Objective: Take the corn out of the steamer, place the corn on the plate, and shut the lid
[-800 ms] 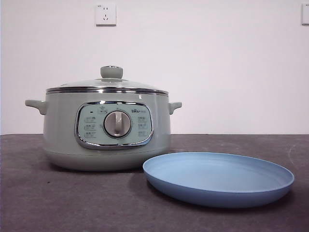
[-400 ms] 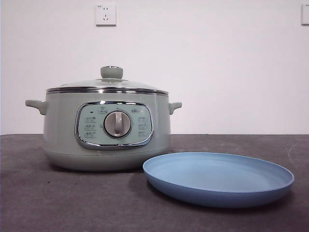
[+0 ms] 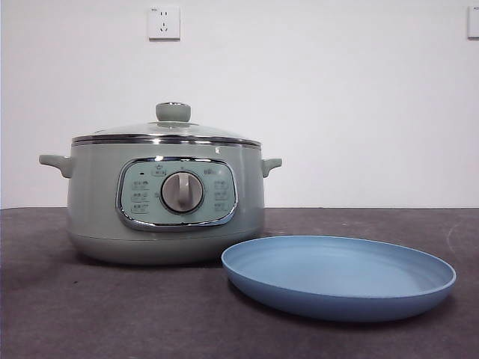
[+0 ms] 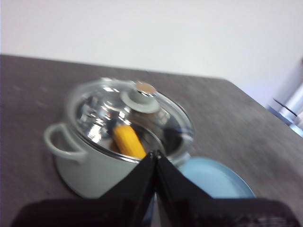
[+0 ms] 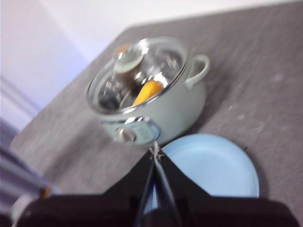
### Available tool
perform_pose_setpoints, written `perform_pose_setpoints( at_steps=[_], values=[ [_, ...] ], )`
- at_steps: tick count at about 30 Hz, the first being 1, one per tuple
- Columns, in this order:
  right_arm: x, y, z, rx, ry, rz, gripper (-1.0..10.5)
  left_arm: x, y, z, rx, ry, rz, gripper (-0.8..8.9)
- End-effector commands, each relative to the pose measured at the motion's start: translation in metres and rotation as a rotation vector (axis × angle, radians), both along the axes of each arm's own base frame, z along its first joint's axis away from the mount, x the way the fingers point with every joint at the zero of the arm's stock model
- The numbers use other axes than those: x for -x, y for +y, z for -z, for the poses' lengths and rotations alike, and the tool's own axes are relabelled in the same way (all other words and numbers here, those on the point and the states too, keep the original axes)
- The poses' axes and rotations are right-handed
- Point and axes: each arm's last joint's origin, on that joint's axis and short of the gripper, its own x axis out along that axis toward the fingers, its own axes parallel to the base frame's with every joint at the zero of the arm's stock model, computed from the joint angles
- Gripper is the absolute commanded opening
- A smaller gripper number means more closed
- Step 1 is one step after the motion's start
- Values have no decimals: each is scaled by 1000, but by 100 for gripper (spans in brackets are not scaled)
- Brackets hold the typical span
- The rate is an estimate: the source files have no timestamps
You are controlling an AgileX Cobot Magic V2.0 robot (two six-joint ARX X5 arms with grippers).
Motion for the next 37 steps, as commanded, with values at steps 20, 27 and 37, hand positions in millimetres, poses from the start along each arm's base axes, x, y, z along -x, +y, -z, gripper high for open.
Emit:
perform_pose_setpoints(
  at_steps=[20, 27, 37],
  values=[
    [-23, 19, -29, 176, 132, -257, 573, -14, -2, -20, -93, 140, 152, 603],
    [-23, 19, -29, 164, 148, -249, 630, -19, -2, -28, -105, 73, 149, 598],
    [-23, 19, -29, 161, 152, -246, 630, -74, -12, -73, -158, 25, 189, 597]
  ],
)
